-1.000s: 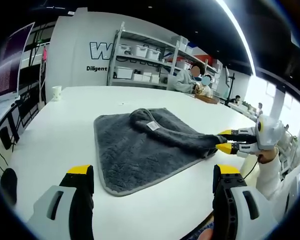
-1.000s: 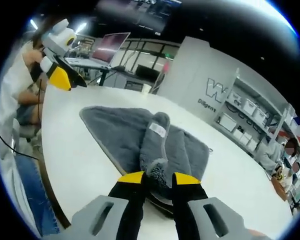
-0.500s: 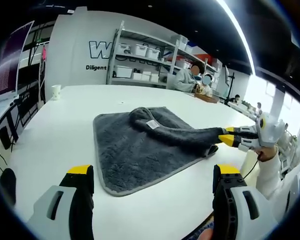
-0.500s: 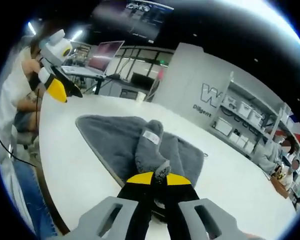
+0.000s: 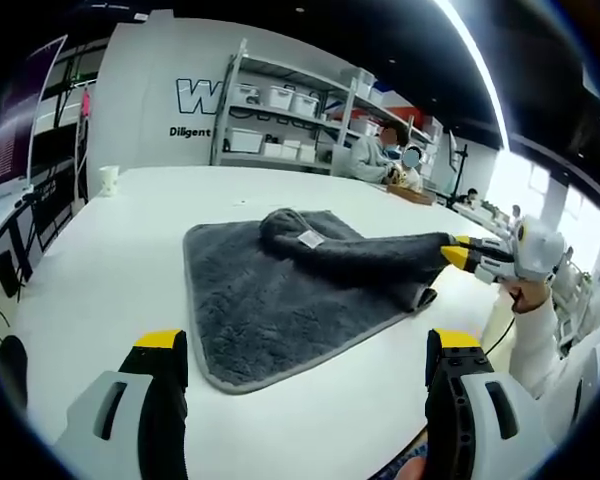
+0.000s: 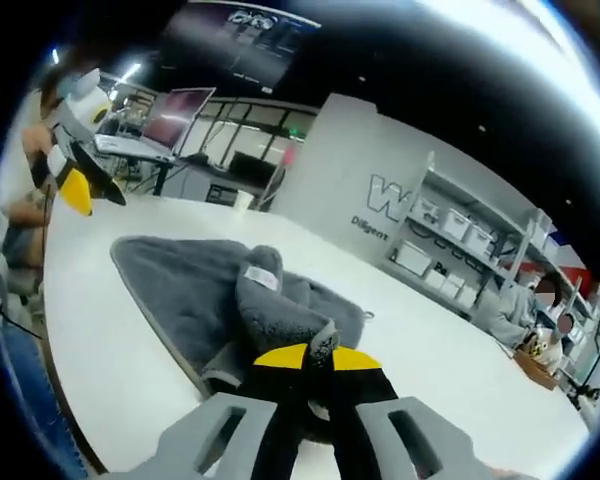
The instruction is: Open the folded towel by lifting each exposed corner and separating the folded layers until the towel lies flat within the target outline without major curled edges
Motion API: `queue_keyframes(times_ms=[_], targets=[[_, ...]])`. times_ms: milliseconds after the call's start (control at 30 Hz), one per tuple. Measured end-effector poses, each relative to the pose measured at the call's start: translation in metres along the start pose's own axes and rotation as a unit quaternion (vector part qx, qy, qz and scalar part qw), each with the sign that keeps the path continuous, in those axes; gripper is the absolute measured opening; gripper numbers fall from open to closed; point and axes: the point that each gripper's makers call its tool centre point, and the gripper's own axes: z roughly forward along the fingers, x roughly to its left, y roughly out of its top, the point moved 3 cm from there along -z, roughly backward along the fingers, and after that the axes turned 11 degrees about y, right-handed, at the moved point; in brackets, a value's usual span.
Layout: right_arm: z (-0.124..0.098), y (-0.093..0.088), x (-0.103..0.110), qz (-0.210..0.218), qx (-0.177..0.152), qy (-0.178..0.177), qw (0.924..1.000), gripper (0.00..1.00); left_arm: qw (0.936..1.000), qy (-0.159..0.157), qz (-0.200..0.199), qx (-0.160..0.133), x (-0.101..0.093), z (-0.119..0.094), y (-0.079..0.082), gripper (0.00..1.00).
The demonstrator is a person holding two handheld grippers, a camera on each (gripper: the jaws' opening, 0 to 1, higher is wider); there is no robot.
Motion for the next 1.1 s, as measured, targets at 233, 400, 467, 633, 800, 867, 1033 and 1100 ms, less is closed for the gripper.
queue_keyframes(times_ms=[233,400,467,633,800,867,1033,1100], targets=[[0.0,-0.006,-0.023,-0.003,0.007,-0.035,0.9994,0.0,1.0,0.003,-0.004,-0.002,0.004,-0.002,0.0,0.98],[-0.003,-0.012,-0.037,0.003,0.01,-0.057,0.9983,0.0,1.0,0.002,-0.004,-0.001,0.004,-0.002,-0.001,0.98],[-0.005,-0.017,-0.045,0.009,0.012,-0.072,0.9973,0.0,1.0,0.002,-0.004,-0.001,0.003,-0.002,-0.001,0.98],[-0.011,-0.025,-0.054,0.014,0.017,-0.09,0.9957,0.0,1.0,0.007,-0.004,0.0,0.005,-0.002,-0.001,0.98],[-0.014,-0.025,-0.057,0.02,0.012,-0.096,0.9951,0.0,0.9999,0.011,-0.002,0.0,0.003,-0.002,-0.001,0.98],[-0.016,-0.026,-0.059,0.023,0.01,-0.098,0.9948,0.0,0.9999,0.011,0.0,0.001,0.002,-0.001,-0.001,0.98],[-0.019,-0.033,-0.066,0.029,0.016,-0.108,0.9936,0.0,0.9999,0.011,0.001,0.001,0.001,-0.002,0.0,0.98],[-0.02,-0.034,-0.068,0.031,0.017,-0.112,0.9931,0.0,0.9999,0.012,0.0,0.002,0.002,-0.002,0.0,0.98]])
